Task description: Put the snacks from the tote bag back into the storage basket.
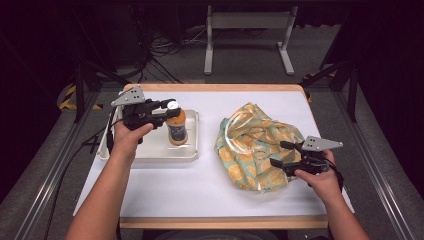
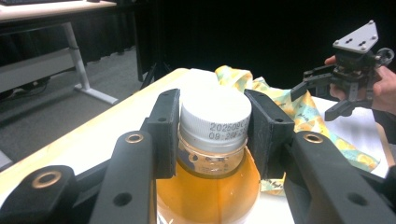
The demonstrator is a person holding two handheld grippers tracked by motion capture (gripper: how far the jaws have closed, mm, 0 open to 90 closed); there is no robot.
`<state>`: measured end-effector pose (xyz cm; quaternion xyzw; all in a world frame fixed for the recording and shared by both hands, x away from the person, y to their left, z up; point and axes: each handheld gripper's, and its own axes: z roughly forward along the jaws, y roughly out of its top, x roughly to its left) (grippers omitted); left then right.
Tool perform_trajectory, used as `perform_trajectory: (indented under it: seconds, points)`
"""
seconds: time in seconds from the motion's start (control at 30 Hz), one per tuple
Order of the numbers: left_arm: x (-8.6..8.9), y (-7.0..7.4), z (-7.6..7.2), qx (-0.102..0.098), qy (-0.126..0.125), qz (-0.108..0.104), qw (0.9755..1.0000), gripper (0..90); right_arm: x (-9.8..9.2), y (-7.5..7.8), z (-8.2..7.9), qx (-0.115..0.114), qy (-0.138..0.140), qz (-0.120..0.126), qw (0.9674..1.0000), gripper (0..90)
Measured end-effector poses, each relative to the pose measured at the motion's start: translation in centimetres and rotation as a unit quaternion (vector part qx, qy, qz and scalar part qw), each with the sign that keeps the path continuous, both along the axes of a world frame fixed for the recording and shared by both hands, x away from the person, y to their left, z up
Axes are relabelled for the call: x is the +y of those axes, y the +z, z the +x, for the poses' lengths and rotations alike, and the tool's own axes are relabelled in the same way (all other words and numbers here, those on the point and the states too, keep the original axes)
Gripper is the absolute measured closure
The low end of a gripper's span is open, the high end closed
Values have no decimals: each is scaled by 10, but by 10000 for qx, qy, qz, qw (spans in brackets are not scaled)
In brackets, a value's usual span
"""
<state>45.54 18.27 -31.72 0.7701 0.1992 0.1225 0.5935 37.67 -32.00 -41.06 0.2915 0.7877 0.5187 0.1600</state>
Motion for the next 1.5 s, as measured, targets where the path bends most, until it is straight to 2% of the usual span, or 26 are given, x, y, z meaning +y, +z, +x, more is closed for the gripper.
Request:
perform_trajectory:
  seconds: [0.07,0.27,0.33,0.73,1.1,1.17,1.2,1.5]
  points:
    - [0,-4,0,36,22,-37,10000,588,0,0,0,7,-1,-2,10000,194]
    - [1,-15,3,147,47,46,9999,588,1,0,0,22,4,-6,10000,194]
    - [1,-17,4,157,39,96,9998,587,1,0,0,17,11,-5,10000,194]
    - [-1,-29,1,235,-90,86,9996,588,0,-2,0,34,19,-17,10000,193]
    - [-6,-31,-2,217,-272,203,9992,588,0,-2,0,55,31,-27,10000,193]
    - [-7,-32,-3,217,-299,177,9992,588,0,-3,0,56,33,-26,10000,193]
    - [-7,-33,-4,284,-302,151,9990,587,0,-3,0,49,34,-34,10000,192]
    - [-4,-36,-3,275,-396,198,9986,587,1,-3,0,58,41,-36,10000,192]
